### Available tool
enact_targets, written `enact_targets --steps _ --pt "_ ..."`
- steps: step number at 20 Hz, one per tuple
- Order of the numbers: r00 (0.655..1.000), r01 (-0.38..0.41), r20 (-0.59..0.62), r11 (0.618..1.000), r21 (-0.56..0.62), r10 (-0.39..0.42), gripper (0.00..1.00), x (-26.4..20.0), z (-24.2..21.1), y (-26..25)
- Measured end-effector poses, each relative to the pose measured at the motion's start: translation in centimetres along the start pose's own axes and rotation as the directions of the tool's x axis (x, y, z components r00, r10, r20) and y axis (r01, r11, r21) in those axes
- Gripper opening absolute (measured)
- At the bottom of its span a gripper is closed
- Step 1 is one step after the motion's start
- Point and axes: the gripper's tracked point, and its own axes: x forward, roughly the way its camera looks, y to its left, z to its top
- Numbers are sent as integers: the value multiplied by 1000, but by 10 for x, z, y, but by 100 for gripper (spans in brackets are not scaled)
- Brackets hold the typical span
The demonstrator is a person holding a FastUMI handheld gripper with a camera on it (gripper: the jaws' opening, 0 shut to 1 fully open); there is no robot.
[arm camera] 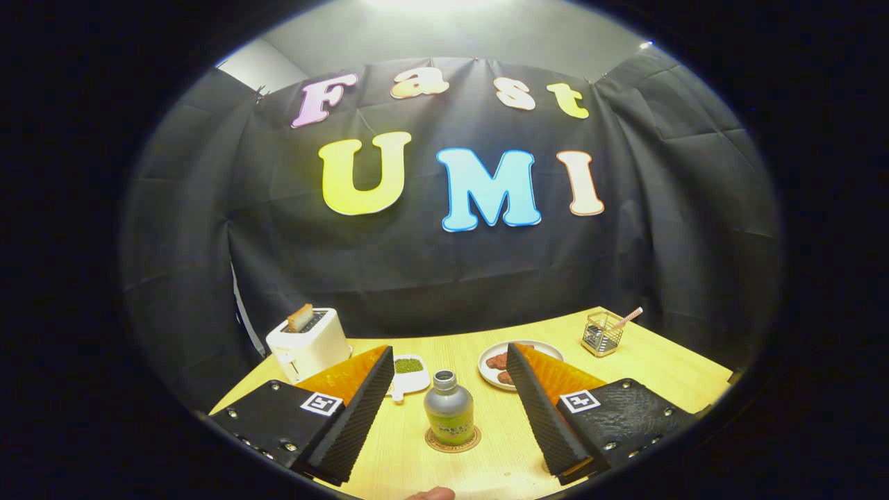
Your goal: Take the bottle from table, then pour the juice into the cup, finally place the bottle on the coaster
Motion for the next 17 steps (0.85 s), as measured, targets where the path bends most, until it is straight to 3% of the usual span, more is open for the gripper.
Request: enact_targets --steps 5,11,17 --pt "997 -56 48 998 -22 57 98 -29 35 16" --pt "989 -70 128 997 -31 73 98 -64 72 20" --pt "988 -92 122 996 -22 94 98 -82 76 22"
